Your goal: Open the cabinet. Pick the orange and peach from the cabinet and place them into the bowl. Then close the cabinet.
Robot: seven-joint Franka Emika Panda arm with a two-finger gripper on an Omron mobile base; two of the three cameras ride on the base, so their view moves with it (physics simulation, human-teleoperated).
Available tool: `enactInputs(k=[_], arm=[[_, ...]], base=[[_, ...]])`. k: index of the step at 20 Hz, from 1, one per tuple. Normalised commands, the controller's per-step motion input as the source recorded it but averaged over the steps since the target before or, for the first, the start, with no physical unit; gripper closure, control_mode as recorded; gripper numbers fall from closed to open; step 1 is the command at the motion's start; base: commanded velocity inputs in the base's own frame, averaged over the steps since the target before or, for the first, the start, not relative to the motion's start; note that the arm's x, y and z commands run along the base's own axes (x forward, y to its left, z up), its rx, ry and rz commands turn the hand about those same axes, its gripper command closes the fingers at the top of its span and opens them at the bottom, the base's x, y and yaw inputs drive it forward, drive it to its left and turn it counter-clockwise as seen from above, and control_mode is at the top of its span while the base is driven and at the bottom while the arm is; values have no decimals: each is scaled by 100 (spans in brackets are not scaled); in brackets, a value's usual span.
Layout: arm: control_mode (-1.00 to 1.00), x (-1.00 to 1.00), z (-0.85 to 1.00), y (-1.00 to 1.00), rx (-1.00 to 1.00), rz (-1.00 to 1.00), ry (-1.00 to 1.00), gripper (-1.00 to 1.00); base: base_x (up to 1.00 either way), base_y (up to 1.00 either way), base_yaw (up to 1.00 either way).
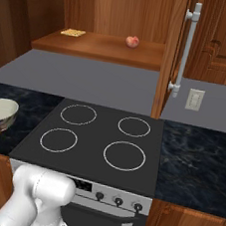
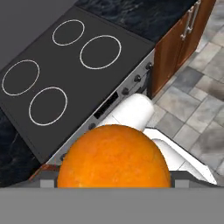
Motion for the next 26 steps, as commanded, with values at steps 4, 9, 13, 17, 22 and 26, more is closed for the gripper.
enactInputs(k=[4, 9, 13, 17, 22, 26], arm=[[-100, -100, -52, 37, 0, 3, 24, 100], [-100, -96, -36, 89, -3, 19, 25, 100], [-100, -38, -39, 100, -8, 24, 16, 100], [-100, 9, -30, 100, -7, 16, 12, 100], [-100, 90, 6, 82, 0, 1, 16, 100], [-100, 100, 33, 42, 0, 0, 21, 100]], base=[[0, 0, 0], [0, 0, 0], [0, 0, 0], [0, 0, 0], [0, 0, 0], [0, 0, 0]])
